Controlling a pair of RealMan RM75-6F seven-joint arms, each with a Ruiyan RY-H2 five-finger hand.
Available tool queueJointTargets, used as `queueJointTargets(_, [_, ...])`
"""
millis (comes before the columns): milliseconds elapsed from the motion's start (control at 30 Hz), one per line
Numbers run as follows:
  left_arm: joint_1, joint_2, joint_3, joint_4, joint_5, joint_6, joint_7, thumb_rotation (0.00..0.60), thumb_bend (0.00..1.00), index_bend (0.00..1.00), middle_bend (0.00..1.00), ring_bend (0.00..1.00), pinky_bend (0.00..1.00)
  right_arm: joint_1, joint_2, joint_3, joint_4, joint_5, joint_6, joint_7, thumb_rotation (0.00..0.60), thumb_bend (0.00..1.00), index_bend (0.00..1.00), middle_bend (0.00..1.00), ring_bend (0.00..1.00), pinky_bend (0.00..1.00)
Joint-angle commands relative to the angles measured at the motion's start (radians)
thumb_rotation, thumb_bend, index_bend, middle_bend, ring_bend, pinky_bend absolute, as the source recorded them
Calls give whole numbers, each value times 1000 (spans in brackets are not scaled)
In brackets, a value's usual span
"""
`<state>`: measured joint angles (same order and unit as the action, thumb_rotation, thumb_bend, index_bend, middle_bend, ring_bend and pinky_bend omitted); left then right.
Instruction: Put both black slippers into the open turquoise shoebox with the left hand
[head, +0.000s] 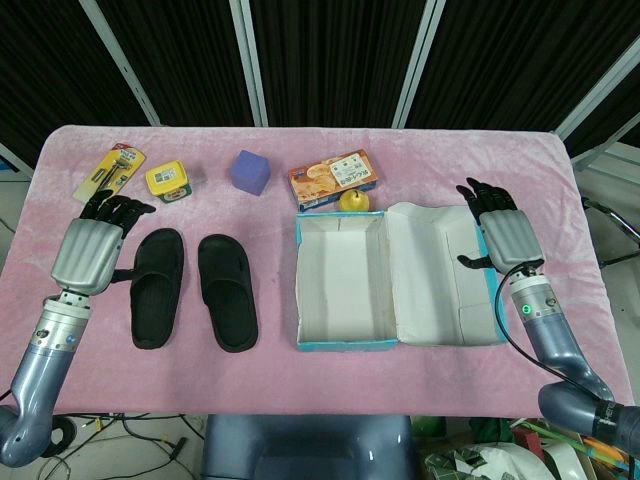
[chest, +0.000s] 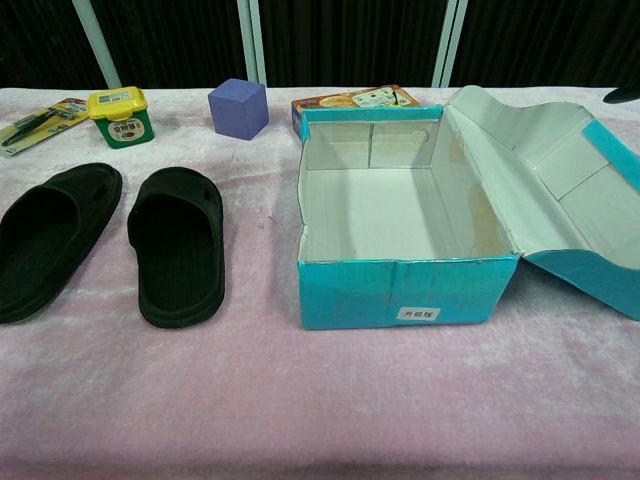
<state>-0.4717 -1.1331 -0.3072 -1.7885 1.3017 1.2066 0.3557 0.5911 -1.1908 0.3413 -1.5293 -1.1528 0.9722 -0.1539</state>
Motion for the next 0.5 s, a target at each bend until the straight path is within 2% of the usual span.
queueJointTargets(33, [-19,-7,-7,8,-22,-17,10,600,0,264,280,196,136,13,-7,3,11,19,-8,-11,600,58,0,0,0,70])
queueJointTargets(267, [-44,-24,-5,14,-65,-32,31,600,0,263,280,196,137,22,-9,-10,20,38,-6,-32,600,57,0,0,0,70])
queueJointTargets(500, [-44,-20,20,2,-105,-74,-26,600,0,244,268,196,138,-26,-2,-33,-3,19,68,0,600,57,0,0,0,70])
